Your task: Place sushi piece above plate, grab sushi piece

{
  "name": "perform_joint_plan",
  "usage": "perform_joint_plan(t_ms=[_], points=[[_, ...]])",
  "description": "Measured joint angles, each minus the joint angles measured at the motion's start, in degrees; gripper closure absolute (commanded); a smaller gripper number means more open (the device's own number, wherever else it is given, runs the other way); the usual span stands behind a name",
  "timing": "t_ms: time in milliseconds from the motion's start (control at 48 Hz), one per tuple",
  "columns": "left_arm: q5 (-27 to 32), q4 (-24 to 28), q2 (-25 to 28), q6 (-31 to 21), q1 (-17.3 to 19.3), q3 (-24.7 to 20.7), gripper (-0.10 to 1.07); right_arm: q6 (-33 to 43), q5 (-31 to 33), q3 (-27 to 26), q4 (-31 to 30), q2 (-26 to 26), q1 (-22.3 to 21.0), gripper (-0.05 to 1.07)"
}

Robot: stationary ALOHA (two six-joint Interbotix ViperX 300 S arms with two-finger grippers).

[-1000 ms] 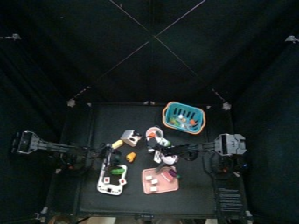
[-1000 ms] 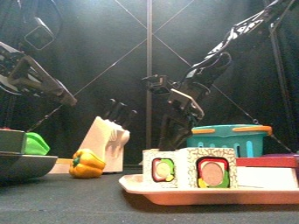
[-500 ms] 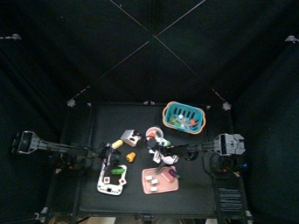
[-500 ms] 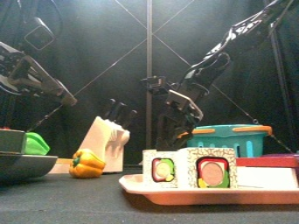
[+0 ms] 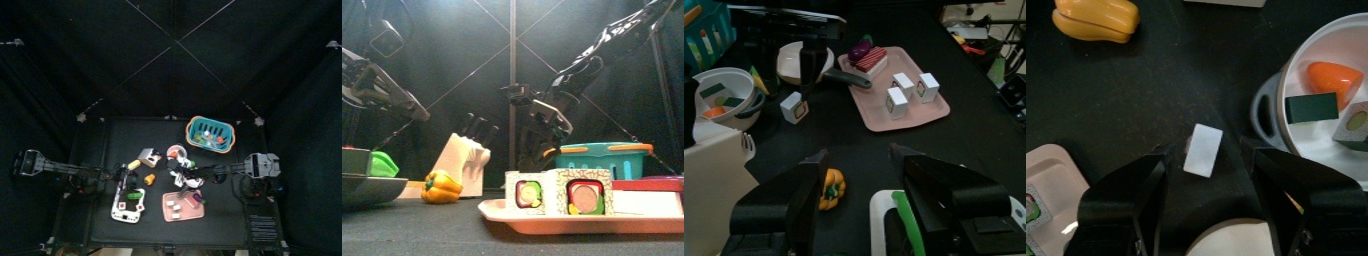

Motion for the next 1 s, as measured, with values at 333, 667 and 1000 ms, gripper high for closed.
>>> perform_joint_plan(t_ms=[333,667,1000], points=[[0.0,0.0,0.0,-0.1,0.4,0.0,0.09,-0.2,2.4,-3.1,0.3,-4.4,7.9,0.14],[0.0,0.0,0.0,0.0,0.4,0.0,0.09,-0.1,4.9,-4.1,1.0,-3.5,15.9,0.14],[0.0,0.1,0.0,0.0,0.4,0.0,0.09,-0.4,5.2,-5.0,2.0,-0.4,18.5,0.15]])
